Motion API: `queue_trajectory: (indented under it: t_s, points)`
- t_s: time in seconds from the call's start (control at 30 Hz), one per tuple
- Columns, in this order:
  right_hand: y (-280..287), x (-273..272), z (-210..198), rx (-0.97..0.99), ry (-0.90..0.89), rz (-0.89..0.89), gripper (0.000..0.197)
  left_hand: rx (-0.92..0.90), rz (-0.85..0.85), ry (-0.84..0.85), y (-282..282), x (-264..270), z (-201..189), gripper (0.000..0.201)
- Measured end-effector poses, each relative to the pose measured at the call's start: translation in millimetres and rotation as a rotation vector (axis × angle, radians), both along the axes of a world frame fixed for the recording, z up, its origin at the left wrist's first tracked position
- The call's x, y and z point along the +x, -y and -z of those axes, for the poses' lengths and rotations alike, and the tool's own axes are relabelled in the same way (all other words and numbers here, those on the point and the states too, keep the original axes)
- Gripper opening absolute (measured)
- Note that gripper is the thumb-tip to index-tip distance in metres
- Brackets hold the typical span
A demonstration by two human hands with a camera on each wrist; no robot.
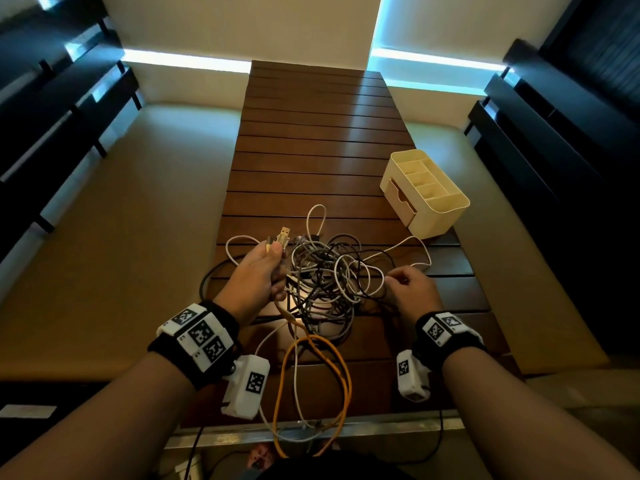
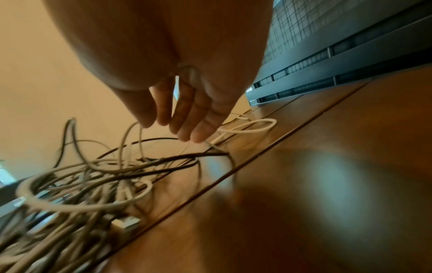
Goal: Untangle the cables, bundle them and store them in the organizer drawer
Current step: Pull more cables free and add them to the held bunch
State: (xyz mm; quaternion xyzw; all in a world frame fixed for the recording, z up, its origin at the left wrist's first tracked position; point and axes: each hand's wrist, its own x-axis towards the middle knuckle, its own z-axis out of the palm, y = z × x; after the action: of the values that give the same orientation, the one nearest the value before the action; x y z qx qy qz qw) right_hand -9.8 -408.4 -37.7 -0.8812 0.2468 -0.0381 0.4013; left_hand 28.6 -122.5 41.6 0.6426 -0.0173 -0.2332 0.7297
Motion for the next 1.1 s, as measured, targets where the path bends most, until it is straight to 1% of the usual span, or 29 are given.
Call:
queue_trajectory:
  t_s: [0.03, 0.1, 0.13, 0.2, 0.3, 0.37, 0.4, 0.43, 0.47, 0.57, 0.63, 0.7, 0.83, 0.9, 0.97, 1.07, 1.1]
  points:
    - [-5.1, -1.9, -3.0, -0.018, 0.026, -0.004, 0.005, -0.002, 0.004, 0.004, 1.5, -0.4, -0.7, 0.029]
    - [-17.5, -7.7, -8.0, -0.064, 0.058, -0.044, 0.010, -0.005, 0.005, 0.009, 3.2, -1.4, -1.3, 0.030]
    - [-25.0, -12.0, -8.9, -0.083, 0.063, -0.094, 0.013, -0.006, 0.004, 0.012, 3.7, -1.9, -1.4, 0.030]
    - [-44.2, -21.0, -6.8, -0.151, 0.065, -0.289, 0.015, -0.007, -0.004, 0.014, 3.4, -3.1, -0.9, 0.030]
    - [-73.0, -24.3, 3.1, -0.239, 0.032, -0.621, 0.005, 0.002, -0.021, 0.007, 0.2, -4.1, 3.7, 0.029]
    - [-86.2, -17.0, 12.8, -0.362, -0.054, -0.738, 0.031, 0.002, -0.033, 0.011, -2.4, -5.7, 8.2, 0.029]
    - [-90.8, -12.9, 16.7, -0.425, -0.113, -0.763, 0.043, 0.002, -0.042, 0.014, -4.0, -6.6, 10.2, 0.029]
    - [-94.5, -8.7, 19.9, -0.485, -0.172, -0.779, 0.050, 0.003, -0.052, 0.015, -5.9, -7.6, 11.5, 0.029]
    - [-96.7, -5.5, 22.0, -0.531, -0.217, -0.792, 0.051, 0.004, -0.061, 0.014, -8.2, -8.4, 12.3, 0.029]
    - [-95.3, 3.0, 25.7, -0.583, -0.286, -0.827, 0.042, 0.007, -0.077, 0.018, -14.2, -12.2, 11.6, 0.028]
    - [-91.5, 6.6, 23.7, -0.579, -0.276, -0.822, 0.034, 0.006, -0.094, 0.024, -16.4, -14.4, 10.3, 0.028]
    - [-86.7, 8.9, 16.7, -0.460, -0.234, -0.727, 0.026, 0.004, -0.100, 0.030, -18.5, -15.1, 9.4, 0.029]
    - [-68.8, 15.5, -20.7, 0.012, -0.069, -0.409, 0.014, -0.021, -0.099, 0.034, -23.3, -14.3, 8.5, 0.030]
    - [-58.9, 17.6, -47.3, 0.182, 0.032, -0.302, 0.016, -0.031, -0.104, 0.025, -22.9, -13.5, 6.7, 0.028]
    - [-53.2, 17.1, -73.8, 0.419, 0.127, -0.239, 0.021, -0.037, -0.092, 0.028, -20.3, -12.3, 4.6, 0.028]
    - [-44.8, 13.7, -111.6, 0.857, 0.274, -0.200, 0.018, -0.052, -0.063, 0.038, -15.8, -10.7, 0.3, 0.030]
    - [-40.9, 13.8, -120.9, 0.950, 0.310, -0.186, 0.018, -0.052, -0.057, 0.041, -14.7, -10.1, -0.8, 0.030]
